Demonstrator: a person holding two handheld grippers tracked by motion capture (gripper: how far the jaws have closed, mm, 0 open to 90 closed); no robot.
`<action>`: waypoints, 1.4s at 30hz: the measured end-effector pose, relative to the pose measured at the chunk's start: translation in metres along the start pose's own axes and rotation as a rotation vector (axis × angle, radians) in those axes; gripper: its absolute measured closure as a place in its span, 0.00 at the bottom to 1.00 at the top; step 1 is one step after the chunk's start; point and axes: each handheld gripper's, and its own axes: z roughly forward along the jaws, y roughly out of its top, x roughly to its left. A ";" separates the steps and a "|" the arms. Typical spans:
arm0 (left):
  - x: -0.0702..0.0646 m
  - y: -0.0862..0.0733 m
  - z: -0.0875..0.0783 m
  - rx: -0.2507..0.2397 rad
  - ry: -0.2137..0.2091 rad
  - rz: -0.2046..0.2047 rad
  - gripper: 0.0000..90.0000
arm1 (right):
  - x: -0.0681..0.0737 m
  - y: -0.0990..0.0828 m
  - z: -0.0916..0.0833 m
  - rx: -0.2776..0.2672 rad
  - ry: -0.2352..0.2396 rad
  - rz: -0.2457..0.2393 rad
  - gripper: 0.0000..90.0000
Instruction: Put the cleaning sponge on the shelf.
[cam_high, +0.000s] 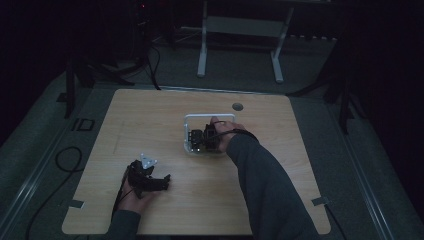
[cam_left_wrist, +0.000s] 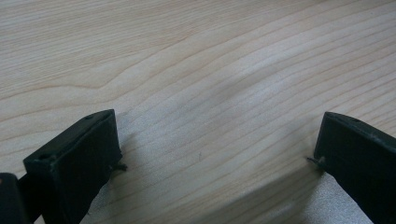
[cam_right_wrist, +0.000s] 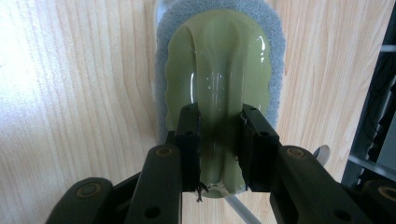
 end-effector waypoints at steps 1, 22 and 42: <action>0.000 0.000 0.000 0.000 0.000 0.000 0.00 | 0.000 0.000 0.001 0.001 0.003 0.000 0.79; 0.000 0.000 0.000 0.000 0.000 0.000 0.00 | 0.001 0.003 0.009 -0.001 -0.028 -0.011 0.79; 0.000 0.000 0.000 -0.001 0.000 -0.002 0.00 | 0.000 0.004 0.020 0.014 -0.088 0.011 0.71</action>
